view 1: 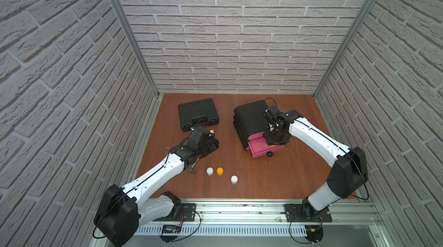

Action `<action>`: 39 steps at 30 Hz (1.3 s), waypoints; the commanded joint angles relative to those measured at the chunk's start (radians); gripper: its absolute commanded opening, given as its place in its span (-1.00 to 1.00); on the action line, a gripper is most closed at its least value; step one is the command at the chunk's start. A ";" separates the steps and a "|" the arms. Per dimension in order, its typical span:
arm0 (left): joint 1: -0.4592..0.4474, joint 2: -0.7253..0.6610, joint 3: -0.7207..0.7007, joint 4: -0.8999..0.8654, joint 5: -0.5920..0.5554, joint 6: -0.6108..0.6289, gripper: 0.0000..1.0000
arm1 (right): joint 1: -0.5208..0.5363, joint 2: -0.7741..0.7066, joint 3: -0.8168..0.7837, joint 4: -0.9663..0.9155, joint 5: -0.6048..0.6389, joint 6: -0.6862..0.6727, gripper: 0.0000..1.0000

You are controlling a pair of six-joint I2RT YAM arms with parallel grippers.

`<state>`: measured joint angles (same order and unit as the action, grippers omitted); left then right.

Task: Put the paint cans in the drawer according to color
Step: Place the paint can in the drawer, then pick up the paint can at the center of the board.

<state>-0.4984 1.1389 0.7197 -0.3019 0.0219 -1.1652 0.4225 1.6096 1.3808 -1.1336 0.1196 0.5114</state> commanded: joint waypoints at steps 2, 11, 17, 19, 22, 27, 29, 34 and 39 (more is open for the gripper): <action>-0.022 0.020 0.036 0.075 0.031 0.027 0.18 | -0.007 -0.032 -0.008 0.061 0.008 -0.009 -0.10; -0.054 0.077 0.040 0.207 0.132 0.060 0.24 | -0.007 -0.080 -0.001 0.042 -0.011 -0.019 -0.05; -0.050 0.154 0.040 0.317 0.316 0.091 0.31 | -0.003 -0.181 -0.026 0.006 -0.071 -0.039 -0.05; -0.051 0.176 0.044 0.321 0.377 0.101 0.31 | 0.007 -0.226 -0.064 0.009 -0.116 -0.036 -0.05; -0.052 0.157 0.066 0.168 0.402 0.143 0.31 | 0.044 -0.286 -0.118 0.010 -0.147 -0.016 -0.05; -0.069 0.034 0.177 -0.352 0.223 0.310 0.27 | 0.081 -0.354 -0.177 0.010 -0.156 0.022 -0.05; -0.102 0.026 0.239 -0.535 0.120 0.395 0.28 | 0.085 -0.364 -0.188 0.013 -0.154 0.029 -0.05; -0.210 0.172 0.318 -0.735 -0.027 0.550 0.35 | 0.085 -0.353 -0.169 0.012 -0.116 0.030 -0.04; -0.312 0.363 0.414 -0.764 -0.056 0.633 0.35 | 0.083 -0.390 -0.150 -0.012 0.010 0.088 -0.05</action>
<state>-0.7540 1.4128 1.0698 -0.9524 0.0422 -0.6415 0.5041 1.2640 1.2068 -1.1339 0.0257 0.5472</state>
